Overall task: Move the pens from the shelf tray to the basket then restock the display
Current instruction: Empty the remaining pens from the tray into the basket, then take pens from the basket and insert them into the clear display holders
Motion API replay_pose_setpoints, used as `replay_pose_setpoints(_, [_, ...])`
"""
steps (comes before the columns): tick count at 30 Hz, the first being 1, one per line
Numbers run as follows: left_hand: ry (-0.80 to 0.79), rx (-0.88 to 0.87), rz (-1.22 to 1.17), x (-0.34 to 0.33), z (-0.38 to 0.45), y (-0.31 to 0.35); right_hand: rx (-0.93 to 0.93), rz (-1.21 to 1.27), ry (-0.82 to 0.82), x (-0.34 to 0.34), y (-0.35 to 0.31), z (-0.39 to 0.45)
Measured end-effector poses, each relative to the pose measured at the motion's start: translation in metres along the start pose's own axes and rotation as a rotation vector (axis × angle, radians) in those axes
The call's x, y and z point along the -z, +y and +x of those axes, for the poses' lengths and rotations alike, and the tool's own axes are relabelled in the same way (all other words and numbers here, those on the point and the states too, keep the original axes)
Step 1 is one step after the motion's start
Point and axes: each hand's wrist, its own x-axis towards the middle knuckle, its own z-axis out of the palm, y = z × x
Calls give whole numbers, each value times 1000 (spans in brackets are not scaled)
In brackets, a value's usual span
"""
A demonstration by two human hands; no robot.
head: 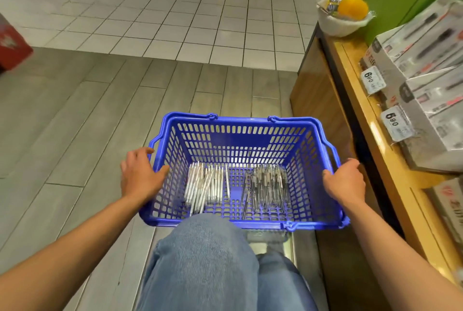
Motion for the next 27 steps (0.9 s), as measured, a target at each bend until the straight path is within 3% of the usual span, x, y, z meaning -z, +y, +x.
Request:
replay_pose_setpoints(4, [-141, 342, -197, -12, 7, -14, -159, -36, -99, -5, -5, 18])
replay_pose_setpoints(6, [-151, 406, -307, -15, 12, -19, -188, 5, -166, -13, 1, 23])
replay_pose_setpoints(10, [-164, 543, -575, -17, 26, -23, -251, 272, -127, -24, 14, 27])
replay_pose_setpoints(14, [-144, 623, -580, -1, 37, -12, -371, 500, -171, -15, 8, 21])
replay_pose_setpoints(19, [-164, 688, -485, 64, 42, 15, -447, 579, -256, 34, -25, 7])
replay_pose_setpoints(27, [-121, 726, -480, 239, 55, 101, -423, 661, -289, 196, -154, -11])
